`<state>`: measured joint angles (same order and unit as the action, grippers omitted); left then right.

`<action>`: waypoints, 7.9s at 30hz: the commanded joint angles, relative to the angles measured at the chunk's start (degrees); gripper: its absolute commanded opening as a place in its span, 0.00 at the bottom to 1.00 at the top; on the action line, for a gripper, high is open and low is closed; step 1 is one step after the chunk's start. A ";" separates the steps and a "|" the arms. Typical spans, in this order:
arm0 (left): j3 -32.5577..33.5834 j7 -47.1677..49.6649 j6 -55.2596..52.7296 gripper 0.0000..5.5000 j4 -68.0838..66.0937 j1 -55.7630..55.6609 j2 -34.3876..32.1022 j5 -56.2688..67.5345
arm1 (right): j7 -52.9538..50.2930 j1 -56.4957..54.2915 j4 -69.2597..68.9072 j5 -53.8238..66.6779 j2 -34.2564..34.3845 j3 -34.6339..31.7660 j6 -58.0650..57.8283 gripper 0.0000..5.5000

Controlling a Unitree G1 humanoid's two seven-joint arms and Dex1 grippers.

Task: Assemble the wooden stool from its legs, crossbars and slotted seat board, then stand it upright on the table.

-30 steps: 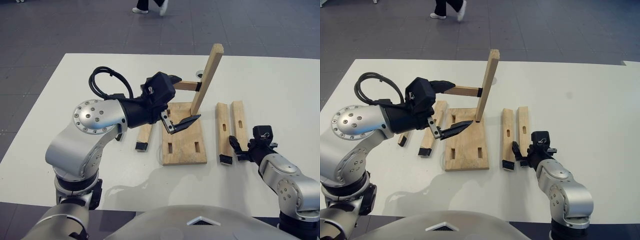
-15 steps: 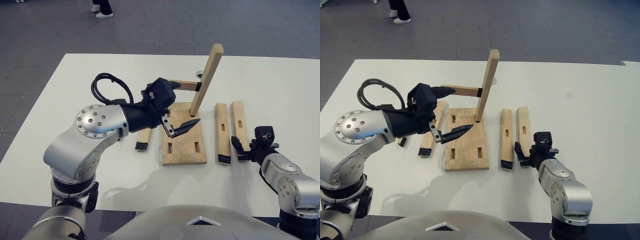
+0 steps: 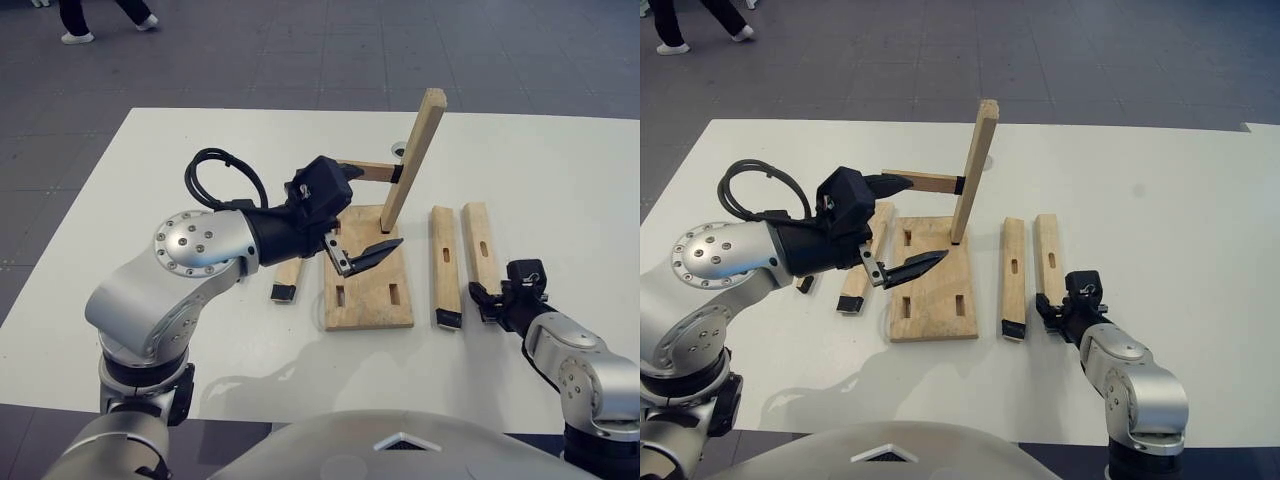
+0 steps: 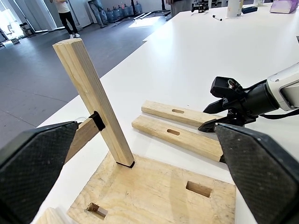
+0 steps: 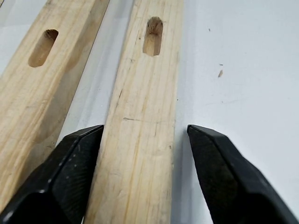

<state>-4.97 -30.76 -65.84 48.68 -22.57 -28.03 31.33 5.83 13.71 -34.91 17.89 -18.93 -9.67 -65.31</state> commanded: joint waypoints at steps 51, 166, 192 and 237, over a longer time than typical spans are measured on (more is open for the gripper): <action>20.05 8.82 1.96 0.75 -42.38 -20.10 2.66 65.66 | 43.83 -63.71 27.15 45.81 -3.66 5.93 2.79 0.37; 8.33 -17.75 29.27 0.37 -43.97 2.72 -3.02 9.49 | 73.22 -38.42 26.62 -4.06 -33.77 30.81 33.52 0.93; 2.45 -12.11 36.48 0.37 -40.10 7.35 6.43 -0.68 | 72.41 -38.87 25.24 -2.83 -31.56 30.02 30.68 0.93; -0.67 -16.39 54.10 0.37 -55.29 10.60 12.13 -8.59 | 76.73 -39.64 23.36 -3.50 -32.47 32.35 31.22 0.93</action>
<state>-4.47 -47.71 -10.69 -6.24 -13.63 -15.88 24.37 82.81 -25.35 -11.04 14.83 -50.97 22.83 -34.09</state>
